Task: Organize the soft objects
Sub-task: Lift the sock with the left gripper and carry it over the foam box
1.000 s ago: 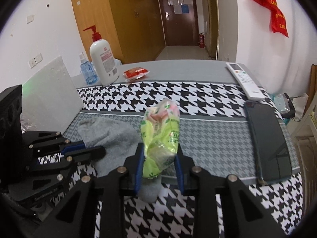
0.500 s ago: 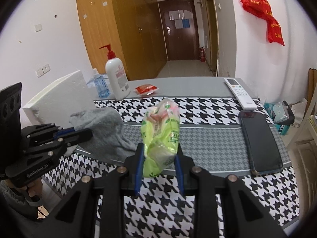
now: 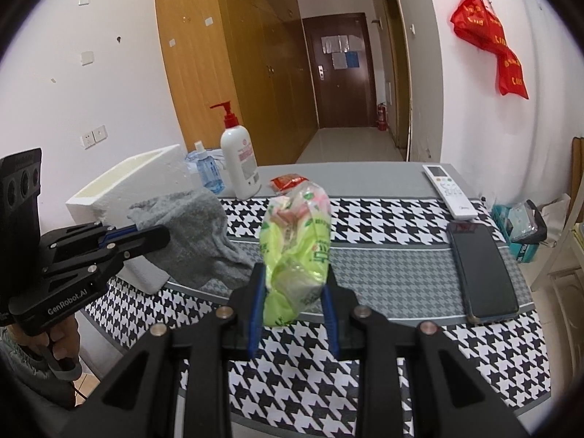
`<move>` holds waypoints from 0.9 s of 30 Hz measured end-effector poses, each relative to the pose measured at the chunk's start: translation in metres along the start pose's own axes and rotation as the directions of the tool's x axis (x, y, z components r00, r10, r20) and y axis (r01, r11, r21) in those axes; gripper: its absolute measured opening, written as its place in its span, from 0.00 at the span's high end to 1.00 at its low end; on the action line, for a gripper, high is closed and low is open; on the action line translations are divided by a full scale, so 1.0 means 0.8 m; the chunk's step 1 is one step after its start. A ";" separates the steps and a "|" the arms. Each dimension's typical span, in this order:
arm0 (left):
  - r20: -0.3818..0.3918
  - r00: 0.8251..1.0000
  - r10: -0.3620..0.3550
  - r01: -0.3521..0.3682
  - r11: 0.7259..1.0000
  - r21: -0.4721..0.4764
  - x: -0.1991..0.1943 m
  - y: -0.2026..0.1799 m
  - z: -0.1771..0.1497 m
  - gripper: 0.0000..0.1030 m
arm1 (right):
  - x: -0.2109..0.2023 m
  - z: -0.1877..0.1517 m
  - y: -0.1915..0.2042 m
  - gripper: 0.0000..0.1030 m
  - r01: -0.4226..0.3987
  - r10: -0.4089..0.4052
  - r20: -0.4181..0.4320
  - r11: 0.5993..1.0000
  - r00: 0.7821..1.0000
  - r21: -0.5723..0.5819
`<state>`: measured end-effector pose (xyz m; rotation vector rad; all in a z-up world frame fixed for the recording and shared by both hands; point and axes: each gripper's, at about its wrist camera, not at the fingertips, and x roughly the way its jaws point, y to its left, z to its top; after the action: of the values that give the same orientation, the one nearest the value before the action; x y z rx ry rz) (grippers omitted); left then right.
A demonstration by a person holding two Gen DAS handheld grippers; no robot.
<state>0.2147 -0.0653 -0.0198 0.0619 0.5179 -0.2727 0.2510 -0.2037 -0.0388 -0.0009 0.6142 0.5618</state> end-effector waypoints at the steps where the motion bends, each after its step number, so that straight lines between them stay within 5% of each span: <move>1: 0.008 1.000 0.006 -0.006 1.000 0.003 -0.004 0.000 0.001 0.92 | -0.001 0.000 0.001 0.68 -0.001 0.001 0.003 1.000 1.000 -0.002; 27: 0.126 0.986 0.108 -0.110 0.994 0.004 -0.071 0.026 0.036 0.92 | -0.040 0.030 0.047 0.68 -0.026 0.034 0.130 0.998 0.991 -0.063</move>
<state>0.1868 -0.0353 0.0327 0.0824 0.3864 -0.1710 0.2236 -0.1834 0.0049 -0.0125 0.4695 0.6048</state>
